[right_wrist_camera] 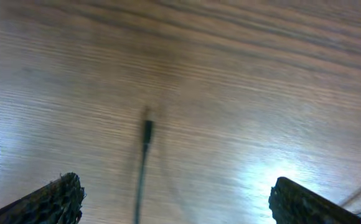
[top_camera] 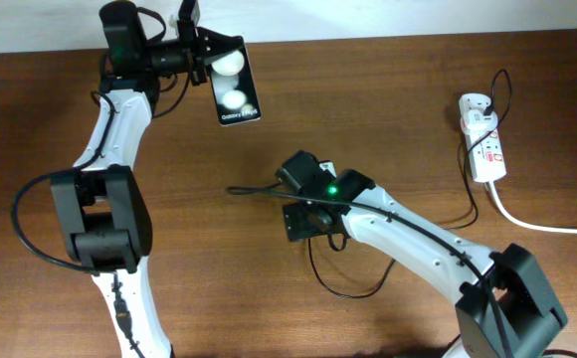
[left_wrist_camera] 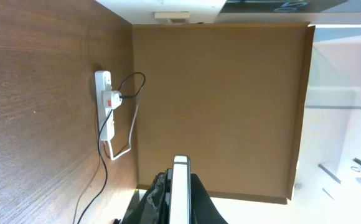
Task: Plug charger to phone and switch on socket
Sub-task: 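Lower the right gripper and grasp the black USB-C cable plug, then lift the cable plug with the right gripper toward the phone's bottom port, then push the cable plug up into the phone's bottom port with the right gripper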
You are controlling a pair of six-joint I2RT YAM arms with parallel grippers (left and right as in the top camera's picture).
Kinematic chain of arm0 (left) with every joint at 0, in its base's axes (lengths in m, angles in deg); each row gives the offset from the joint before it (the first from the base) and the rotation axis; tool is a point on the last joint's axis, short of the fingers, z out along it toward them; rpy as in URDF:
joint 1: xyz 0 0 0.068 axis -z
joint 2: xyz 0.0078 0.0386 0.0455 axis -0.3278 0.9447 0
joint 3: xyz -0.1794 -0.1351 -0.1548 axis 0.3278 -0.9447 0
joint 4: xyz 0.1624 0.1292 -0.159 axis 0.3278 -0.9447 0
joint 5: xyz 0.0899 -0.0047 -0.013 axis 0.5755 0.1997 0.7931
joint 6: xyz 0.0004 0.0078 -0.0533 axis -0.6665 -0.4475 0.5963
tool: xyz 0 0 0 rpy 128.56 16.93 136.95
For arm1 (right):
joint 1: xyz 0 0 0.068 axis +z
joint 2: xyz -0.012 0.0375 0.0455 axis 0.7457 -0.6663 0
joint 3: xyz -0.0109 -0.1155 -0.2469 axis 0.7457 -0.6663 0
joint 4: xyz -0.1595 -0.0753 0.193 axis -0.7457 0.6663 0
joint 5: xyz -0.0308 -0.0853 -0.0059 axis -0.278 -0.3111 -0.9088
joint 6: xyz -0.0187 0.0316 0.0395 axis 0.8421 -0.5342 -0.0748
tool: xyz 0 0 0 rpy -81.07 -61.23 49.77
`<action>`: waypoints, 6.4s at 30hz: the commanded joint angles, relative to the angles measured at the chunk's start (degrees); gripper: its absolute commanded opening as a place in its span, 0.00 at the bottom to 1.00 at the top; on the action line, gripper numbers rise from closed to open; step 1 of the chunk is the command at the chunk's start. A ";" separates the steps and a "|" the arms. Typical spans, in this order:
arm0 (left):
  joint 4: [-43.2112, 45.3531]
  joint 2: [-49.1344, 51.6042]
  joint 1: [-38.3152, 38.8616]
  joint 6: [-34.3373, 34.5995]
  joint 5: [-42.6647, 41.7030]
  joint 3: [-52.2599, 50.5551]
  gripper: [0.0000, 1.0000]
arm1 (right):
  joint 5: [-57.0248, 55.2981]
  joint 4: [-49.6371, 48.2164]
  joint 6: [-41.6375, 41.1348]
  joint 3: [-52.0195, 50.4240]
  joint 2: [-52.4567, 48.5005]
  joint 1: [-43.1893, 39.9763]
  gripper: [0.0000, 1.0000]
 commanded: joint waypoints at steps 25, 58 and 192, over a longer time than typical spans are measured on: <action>0.31 -0.13 -1.03 -0.70 0.33 0.59 0.00 | 2.54 -1.27 -3.93 0.94 -11.50 1.62 0.80; 0.28 -0.13 -1.03 -0.68 0.11 0.59 0.00 | 3.85 -4.02 -4.15 1.25 -14.84 1.49 0.04; 17.00 -0.13 -3.23 8.74 4.61 0.59 0.00 | 71.60 -83.91 -22.01 6.60 -17.38 -18.60 0.04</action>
